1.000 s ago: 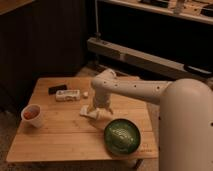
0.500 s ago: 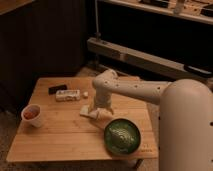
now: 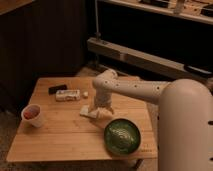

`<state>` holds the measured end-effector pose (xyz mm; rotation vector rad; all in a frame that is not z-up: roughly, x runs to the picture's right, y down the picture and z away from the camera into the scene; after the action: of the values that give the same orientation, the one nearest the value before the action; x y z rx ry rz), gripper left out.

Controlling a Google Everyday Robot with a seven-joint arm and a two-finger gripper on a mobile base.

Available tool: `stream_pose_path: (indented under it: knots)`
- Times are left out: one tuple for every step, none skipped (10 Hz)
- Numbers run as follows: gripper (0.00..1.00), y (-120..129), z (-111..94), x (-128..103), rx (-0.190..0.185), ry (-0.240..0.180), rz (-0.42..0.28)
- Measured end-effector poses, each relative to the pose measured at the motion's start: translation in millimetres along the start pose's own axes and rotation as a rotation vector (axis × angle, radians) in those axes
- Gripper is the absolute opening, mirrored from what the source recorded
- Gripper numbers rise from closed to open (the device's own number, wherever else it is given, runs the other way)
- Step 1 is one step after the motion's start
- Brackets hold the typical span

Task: Place the white sponge in the ceramic bowl

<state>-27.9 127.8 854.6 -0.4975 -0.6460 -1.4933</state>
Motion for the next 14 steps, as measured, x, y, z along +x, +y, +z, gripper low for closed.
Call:
stream_pose_path:
  knots:
    - [0.8,-10.0,-3.0,5.8,-0.032,0.015,-0.091]
    - [0.8,-17.4,-6.4,11.1,-0.044,0.031,-0.193]
    - [0.8,-23.0,-9.7,14.5,-0.05,0.048,-0.275]
    - [0.8,-29.4,-12.3,17.0,-0.041,0.068,-0.327]
    - [0.8,-36.6,-15.8,16.9,-0.017,0.106,-0.413]
    - [0.8,-38.3,-19.1,16.9,0.0,0.143,-0.484]
    - [0.8,-42.5,-21.2,17.1,0.017,0.17,-0.544]
    - [0.8,-51.9,-23.1,15.1,0.044,0.195,-0.603]
    - [0.8,-59.4,-24.8,14.4,0.061,0.214,-0.653]
    - [0.8,-61.2,-23.9,15.9,0.065,0.222,-0.684]
    - [0.8,-68.7,-23.8,18.0,0.074,0.226,-0.725]
    - [0.8,-80.9,-21.3,20.4,0.08,0.219,-0.767]
    - [0.8,-87.6,-18.9,24.5,0.076,0.206,-0.785]
    - [0.8,-92.5,-15.5,27.8,0.068,0.186,-0.793]
